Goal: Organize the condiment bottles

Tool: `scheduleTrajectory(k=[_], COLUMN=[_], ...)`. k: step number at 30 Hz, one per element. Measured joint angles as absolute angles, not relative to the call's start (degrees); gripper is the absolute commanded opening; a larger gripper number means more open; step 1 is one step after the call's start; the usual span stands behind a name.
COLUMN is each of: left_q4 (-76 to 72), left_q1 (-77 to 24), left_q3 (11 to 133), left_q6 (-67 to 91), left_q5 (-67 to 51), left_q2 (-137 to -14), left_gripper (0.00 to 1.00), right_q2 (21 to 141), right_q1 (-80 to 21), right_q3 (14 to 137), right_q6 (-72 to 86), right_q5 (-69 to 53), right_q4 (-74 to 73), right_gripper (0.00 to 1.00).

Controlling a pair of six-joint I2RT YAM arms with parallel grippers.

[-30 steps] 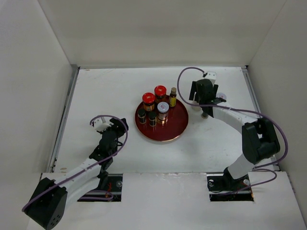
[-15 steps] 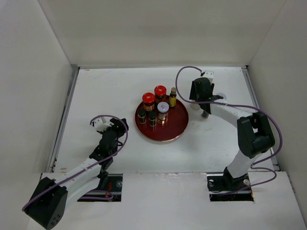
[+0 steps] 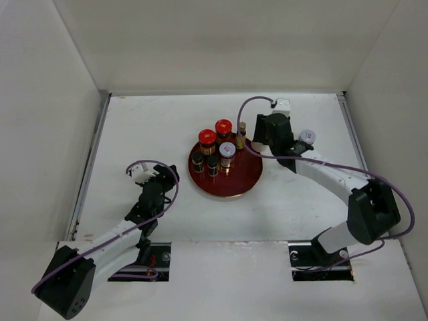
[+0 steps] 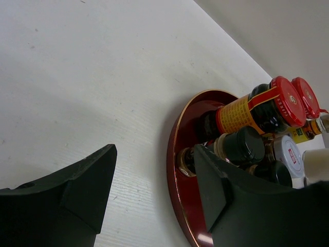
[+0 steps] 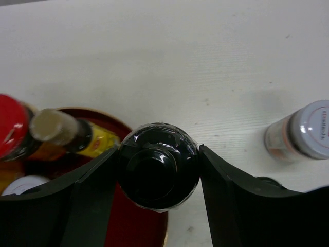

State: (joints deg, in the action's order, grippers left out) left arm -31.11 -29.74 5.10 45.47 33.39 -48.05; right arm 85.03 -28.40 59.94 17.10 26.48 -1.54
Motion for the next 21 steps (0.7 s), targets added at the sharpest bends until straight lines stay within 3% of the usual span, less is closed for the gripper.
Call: scheduleTrajectory(k=[14,21], left_q4=[-31.18,-31.18], left_q1=[-29.63,-29.58], left_q3=[5.10,5.10], left_q6=[45.50,45.71], left_q5=[32.67,32.47], left_q2=[-47.29,-47.44], left_gripper=[0.61,0.61], right_q2=[94.08,94.08], right_q1=[-36.95,-37.12], right_q3=[60.03,59.37], right_q6=[19.38,19.73], right_q5=[25.08,26.37], right_q4=[0.16,1.89], right_gripper=[0.59,0.83])
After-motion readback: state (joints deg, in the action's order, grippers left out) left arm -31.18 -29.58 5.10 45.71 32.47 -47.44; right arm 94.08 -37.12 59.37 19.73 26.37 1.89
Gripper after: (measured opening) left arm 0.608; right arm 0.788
